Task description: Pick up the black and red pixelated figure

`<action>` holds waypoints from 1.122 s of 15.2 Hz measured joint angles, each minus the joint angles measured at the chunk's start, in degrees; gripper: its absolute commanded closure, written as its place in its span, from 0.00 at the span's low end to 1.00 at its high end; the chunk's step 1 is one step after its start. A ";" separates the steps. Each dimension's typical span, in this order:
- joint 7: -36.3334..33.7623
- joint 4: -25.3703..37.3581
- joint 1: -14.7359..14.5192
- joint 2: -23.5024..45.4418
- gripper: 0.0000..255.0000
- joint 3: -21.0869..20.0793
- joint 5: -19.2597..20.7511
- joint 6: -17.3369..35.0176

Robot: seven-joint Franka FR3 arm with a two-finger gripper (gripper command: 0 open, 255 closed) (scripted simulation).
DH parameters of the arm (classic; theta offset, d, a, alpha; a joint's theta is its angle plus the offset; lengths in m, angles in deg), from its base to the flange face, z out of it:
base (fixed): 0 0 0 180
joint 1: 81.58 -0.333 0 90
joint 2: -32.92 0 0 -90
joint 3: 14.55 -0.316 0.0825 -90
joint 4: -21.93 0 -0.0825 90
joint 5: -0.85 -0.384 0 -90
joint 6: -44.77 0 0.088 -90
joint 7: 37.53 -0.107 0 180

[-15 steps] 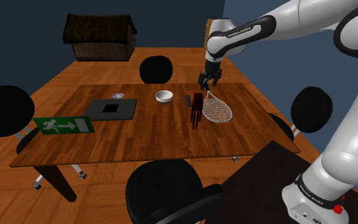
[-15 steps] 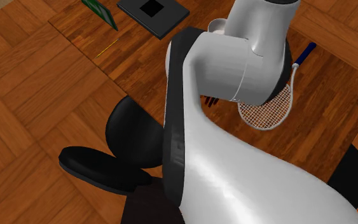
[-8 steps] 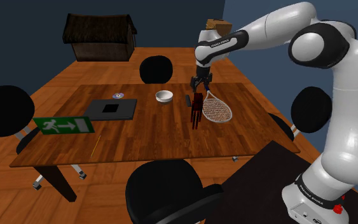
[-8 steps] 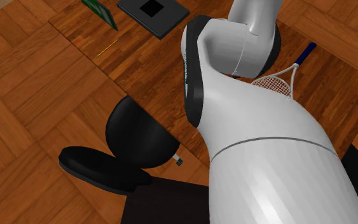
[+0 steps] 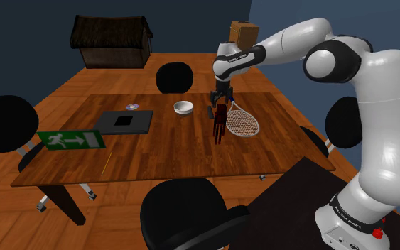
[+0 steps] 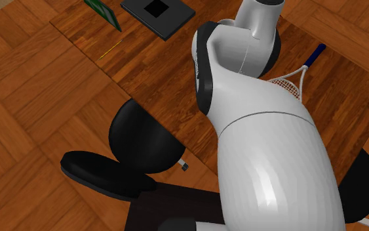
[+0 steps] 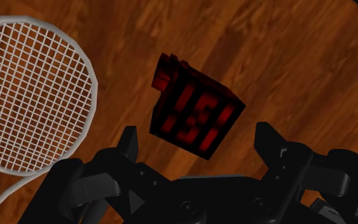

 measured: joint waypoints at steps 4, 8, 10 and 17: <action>0.07 -0.67 0.05 0.83 1.00 0.02 0.00 1.53; 0.06 -0.39 0.04 0.89 1.00 0.03 0.01 1.62; 0.08 -0.32 0.06 0.93 1.00 0.03 0.00 1.61; 0.06 -0.33 0.05 -0.21 1.00 0.01 -0.01 0.15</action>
